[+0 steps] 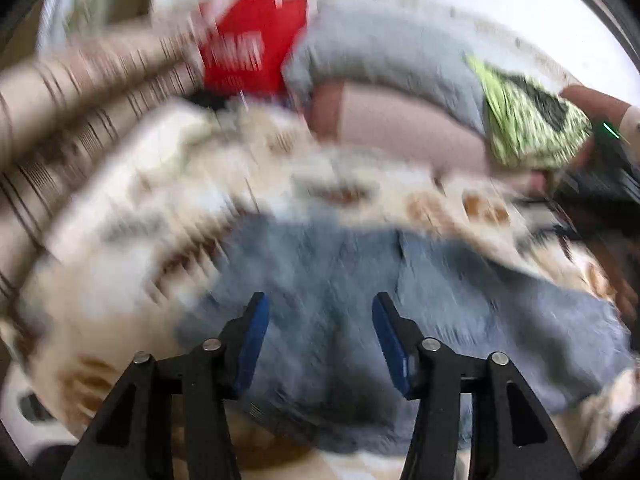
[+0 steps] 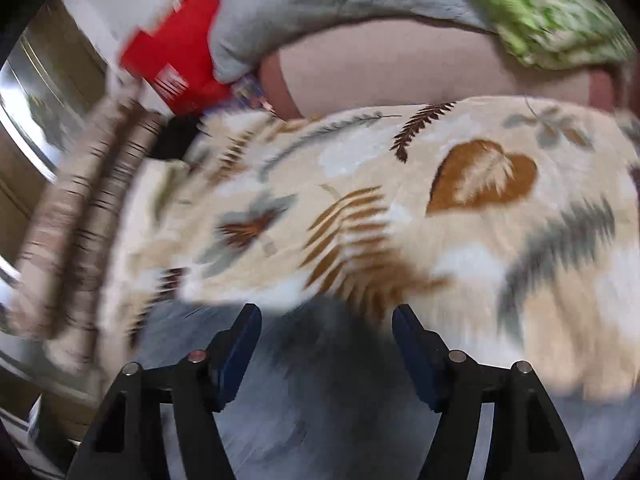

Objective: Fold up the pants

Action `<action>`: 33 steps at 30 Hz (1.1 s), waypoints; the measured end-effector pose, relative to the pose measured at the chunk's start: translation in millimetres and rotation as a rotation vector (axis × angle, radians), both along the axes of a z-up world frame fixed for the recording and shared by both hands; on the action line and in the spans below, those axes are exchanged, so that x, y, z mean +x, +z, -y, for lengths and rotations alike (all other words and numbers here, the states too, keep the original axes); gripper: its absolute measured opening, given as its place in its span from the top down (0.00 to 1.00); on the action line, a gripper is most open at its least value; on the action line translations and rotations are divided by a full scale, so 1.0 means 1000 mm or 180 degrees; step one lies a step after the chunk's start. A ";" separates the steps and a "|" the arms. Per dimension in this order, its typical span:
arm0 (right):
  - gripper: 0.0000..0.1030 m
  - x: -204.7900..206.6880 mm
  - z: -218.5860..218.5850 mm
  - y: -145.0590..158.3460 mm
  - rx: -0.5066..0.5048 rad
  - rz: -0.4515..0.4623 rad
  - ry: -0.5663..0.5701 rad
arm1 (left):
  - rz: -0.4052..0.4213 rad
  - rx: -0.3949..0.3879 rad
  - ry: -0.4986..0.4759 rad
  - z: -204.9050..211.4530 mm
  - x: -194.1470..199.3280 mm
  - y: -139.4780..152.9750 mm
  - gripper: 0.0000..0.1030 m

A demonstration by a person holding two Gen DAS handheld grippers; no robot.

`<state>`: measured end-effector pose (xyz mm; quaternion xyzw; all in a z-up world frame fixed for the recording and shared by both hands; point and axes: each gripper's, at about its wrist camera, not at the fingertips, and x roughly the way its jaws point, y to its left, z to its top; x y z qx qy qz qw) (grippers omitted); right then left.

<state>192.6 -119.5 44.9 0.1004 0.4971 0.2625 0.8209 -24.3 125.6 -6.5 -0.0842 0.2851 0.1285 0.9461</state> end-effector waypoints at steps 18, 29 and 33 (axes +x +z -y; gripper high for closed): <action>0.28 -0.087 0.268 -0.008 -0.0461 -0.0269 -0.1464 | -0.0609 -0.0207 0.0007 0.002 0.020 -0.005 0.28; 0.90 -0.027 0.300 -0.054 -0.1237 -0.0441 -0.1358 | -0.0930 -0.0072 -0.0078 0.002 0.039 -0.048 0.19; 0.90 -0.020 0.296 -0.050 -0.1308 -0.0252 -0.1423 | -0.0893 -0.0147 -0.0040 -0.004 0.041 -0.053 0.16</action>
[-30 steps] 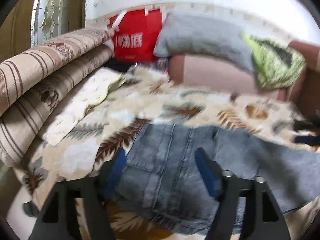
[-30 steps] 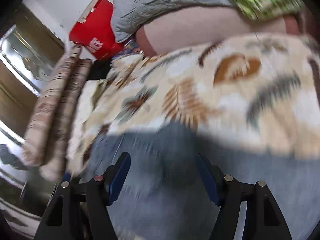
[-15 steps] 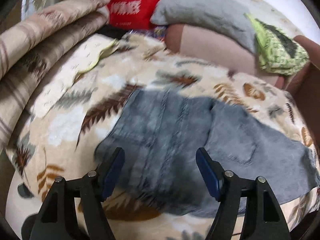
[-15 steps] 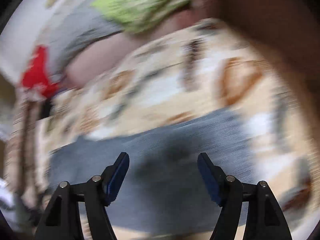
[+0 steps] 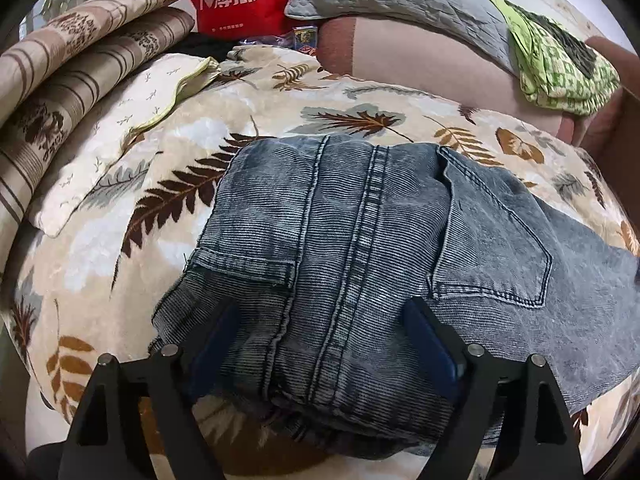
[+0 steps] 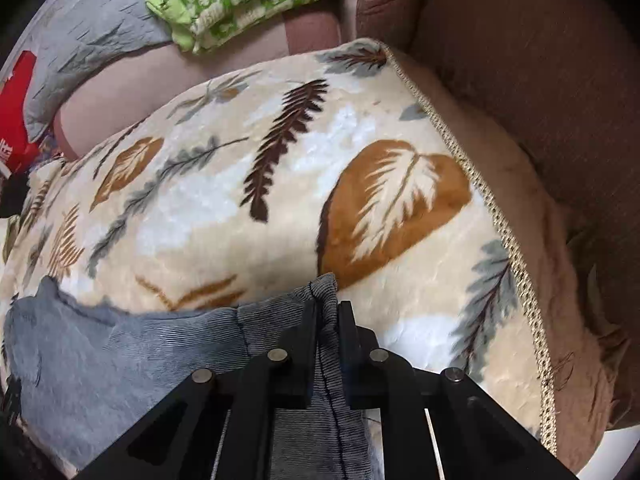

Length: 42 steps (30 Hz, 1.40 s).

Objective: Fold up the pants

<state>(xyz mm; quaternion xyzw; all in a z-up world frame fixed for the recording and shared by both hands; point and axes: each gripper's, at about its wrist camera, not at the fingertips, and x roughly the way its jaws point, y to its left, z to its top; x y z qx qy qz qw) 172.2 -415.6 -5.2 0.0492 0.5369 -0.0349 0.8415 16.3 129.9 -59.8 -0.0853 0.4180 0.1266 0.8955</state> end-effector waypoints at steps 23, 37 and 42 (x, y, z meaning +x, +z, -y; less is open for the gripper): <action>0.37 -0.123 -0.017 0.017 0.1619 0.0093 -0.0237 | 0.0070 0.0005 -0.0011 0.000 -0.005 0.004 0.16; 0.22 -0.143 -0.030 0.031 0.1636 0.0283 -0.0155 | 0.0584 0.0154 0.0081 0.003 -0.024 0.036 0.16; 0.21 -0.139 -0.022 -0.015 0.1619 -0.0121 -0.0477 | -0.0067 0.0218 0.0138 -0.003 -0.006 0.003 0.16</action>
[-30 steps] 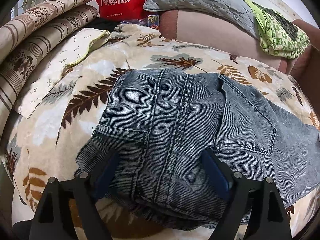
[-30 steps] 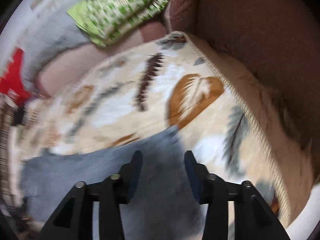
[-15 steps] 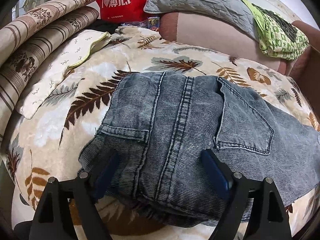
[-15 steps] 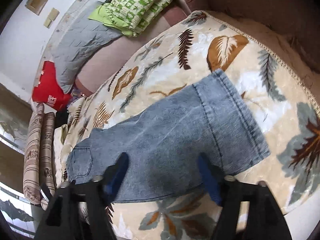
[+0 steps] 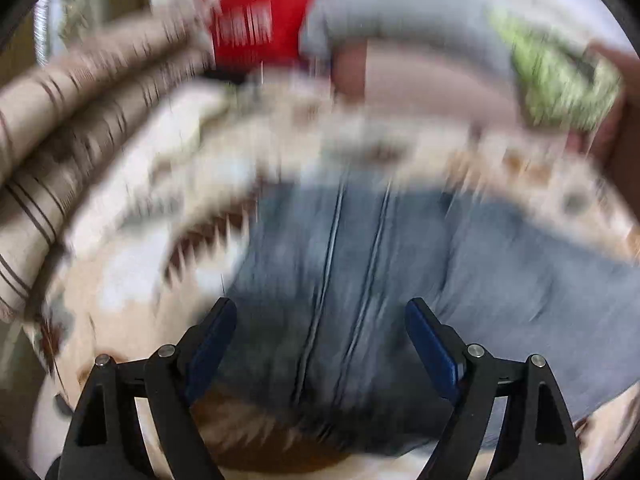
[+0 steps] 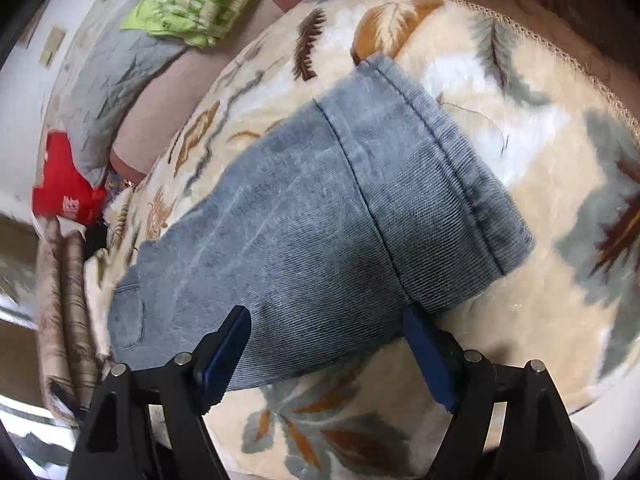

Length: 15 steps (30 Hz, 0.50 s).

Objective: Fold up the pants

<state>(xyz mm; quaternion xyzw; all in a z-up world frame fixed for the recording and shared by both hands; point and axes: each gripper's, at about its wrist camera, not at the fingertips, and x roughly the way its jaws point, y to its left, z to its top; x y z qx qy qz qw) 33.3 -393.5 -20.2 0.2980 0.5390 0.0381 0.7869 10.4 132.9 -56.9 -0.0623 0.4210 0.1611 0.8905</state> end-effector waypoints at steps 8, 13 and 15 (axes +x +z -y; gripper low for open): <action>0.21 0.041 -0.051 0.061 -0.0077 0.0434 0.0311 | 0.0040 -0.0139 0.0051 -0.005 0.002 -0.003 0.15; 0.21 0.105 -0.088 0.022 0.0421 0.0245 0.0477 | 0.0052 -0.0161 0.0041 -0.005 0.003 -0.004 0.15; 0.21 0.123 -0.094 -0.009 0.0380 0.0103 0.0490 | 0.0054 -0.0169 0.0034 -0.006 0.004 -0.004 0.15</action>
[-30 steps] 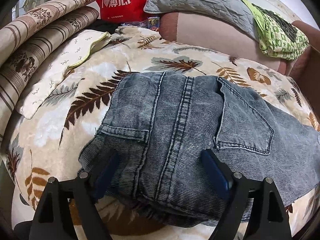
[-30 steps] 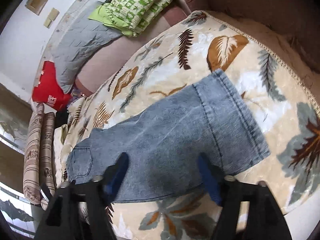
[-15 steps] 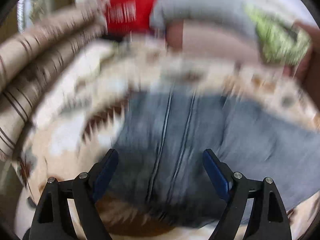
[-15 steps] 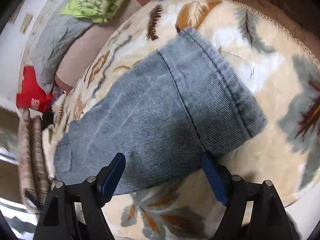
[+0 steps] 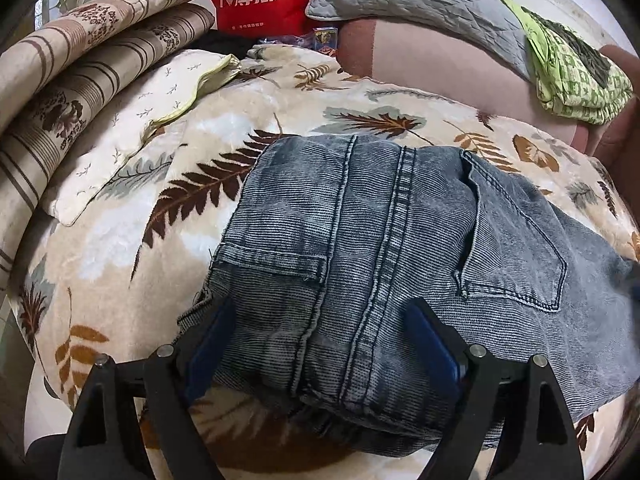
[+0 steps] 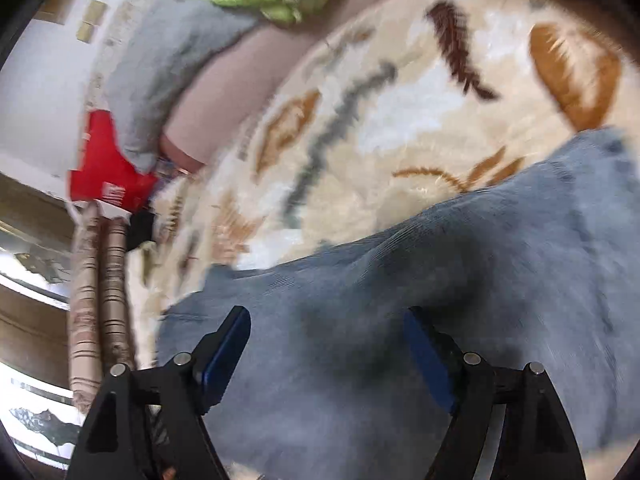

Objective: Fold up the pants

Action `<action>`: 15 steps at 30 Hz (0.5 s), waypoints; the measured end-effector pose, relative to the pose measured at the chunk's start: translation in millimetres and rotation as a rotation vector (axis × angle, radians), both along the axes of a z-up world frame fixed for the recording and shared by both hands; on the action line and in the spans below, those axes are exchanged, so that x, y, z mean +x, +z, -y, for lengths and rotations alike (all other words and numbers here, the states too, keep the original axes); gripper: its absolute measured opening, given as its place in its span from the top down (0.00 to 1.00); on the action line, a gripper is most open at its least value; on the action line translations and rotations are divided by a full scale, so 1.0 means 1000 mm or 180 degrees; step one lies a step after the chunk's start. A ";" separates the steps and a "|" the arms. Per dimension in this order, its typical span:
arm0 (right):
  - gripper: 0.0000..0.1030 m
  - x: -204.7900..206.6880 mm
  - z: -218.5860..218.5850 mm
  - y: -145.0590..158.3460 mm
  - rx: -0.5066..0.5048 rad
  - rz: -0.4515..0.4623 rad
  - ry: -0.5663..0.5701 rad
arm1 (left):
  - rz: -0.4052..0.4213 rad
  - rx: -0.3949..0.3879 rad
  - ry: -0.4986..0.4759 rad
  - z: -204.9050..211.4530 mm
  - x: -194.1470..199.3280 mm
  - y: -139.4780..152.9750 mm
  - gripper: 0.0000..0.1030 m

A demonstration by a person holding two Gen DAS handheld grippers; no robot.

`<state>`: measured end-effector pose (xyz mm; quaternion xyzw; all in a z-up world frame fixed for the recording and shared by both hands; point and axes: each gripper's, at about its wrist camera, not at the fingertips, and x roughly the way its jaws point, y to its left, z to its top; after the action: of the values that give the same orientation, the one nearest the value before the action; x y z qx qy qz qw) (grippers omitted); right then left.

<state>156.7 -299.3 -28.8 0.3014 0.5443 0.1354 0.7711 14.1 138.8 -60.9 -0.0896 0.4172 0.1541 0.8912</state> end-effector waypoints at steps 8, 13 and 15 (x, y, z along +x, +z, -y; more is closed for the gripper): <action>0.21 0.007 -0.014 0.017 0.0386 0.0151 0.0024 | 0.0018 0.0019 0.0018 0.001 -0.001 0.000 0.14; 0.21 0.037 -0.014 -0.023 0.0427 -0.0029 -0.0064 | 0.0028 0.0004 -0.0005 0.000 -0.003 0.000 0.14; 0.21 0.030 -0.007 -0.011 0.0613 0.0084 -0.0220 | 0.0031 -0.0016 -0.0002 -0.001 -0.003 0.000 0.14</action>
<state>187.2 -291.9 -39.5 0.3909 0.5078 0.1645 0.7498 11.1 139.9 -60.6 -0.0924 0.4133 0.1524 0.8930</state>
